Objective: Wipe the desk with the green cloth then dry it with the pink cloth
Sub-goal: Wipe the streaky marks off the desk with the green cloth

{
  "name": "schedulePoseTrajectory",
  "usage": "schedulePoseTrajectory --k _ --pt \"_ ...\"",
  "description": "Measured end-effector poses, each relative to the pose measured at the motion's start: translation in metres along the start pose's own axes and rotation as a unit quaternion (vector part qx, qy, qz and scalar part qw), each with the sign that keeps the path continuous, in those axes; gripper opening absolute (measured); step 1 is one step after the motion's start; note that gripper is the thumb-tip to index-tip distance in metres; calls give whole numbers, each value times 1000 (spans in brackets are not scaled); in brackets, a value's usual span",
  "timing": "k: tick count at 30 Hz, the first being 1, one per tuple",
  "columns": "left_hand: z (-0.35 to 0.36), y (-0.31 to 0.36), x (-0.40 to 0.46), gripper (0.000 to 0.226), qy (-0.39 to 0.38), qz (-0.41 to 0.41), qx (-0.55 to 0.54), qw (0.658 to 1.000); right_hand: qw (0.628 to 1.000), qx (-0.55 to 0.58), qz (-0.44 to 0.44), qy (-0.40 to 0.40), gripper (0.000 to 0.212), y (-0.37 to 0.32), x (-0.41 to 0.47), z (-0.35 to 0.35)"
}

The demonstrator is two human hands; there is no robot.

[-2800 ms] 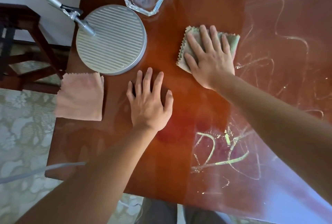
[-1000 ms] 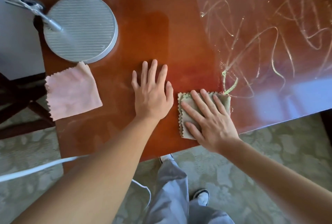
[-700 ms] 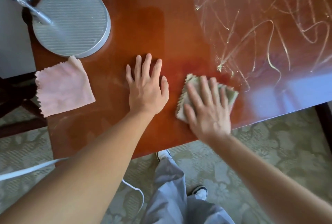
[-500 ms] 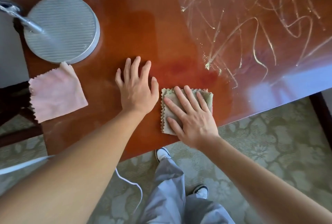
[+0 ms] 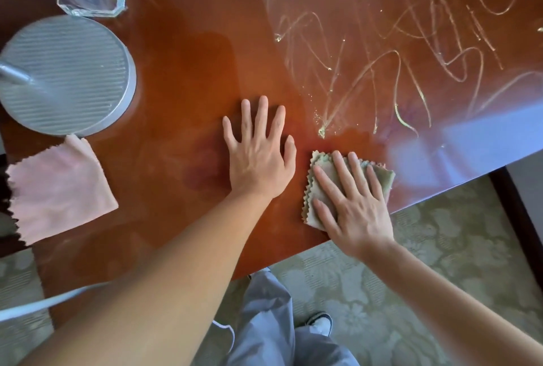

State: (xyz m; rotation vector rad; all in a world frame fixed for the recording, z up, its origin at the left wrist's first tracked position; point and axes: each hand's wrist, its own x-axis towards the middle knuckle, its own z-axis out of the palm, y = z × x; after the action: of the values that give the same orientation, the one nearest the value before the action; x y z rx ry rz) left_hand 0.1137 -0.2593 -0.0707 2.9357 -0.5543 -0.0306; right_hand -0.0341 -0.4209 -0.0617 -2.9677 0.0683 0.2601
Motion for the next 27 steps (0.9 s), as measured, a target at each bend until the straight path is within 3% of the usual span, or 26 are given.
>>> schedulePoseTrajectory --k 8,18,22,27 --pt "1 -1 -1 59 4 4 -6 1000 999 -39 -20 -23 62 23 131 -38" --pt "-4 -1 -1 60 -7 1 -17 1000 997 -31 -70 -22 59 5 24 -8" --pt "-5 -1 -1 61 -7 3 -23 1000 993 -42 -106 -37 59 17 52 -19" --pt "-6 0 -3 59 2 1 -43 999 996 -51 -58 -32 63 37 148 -45"
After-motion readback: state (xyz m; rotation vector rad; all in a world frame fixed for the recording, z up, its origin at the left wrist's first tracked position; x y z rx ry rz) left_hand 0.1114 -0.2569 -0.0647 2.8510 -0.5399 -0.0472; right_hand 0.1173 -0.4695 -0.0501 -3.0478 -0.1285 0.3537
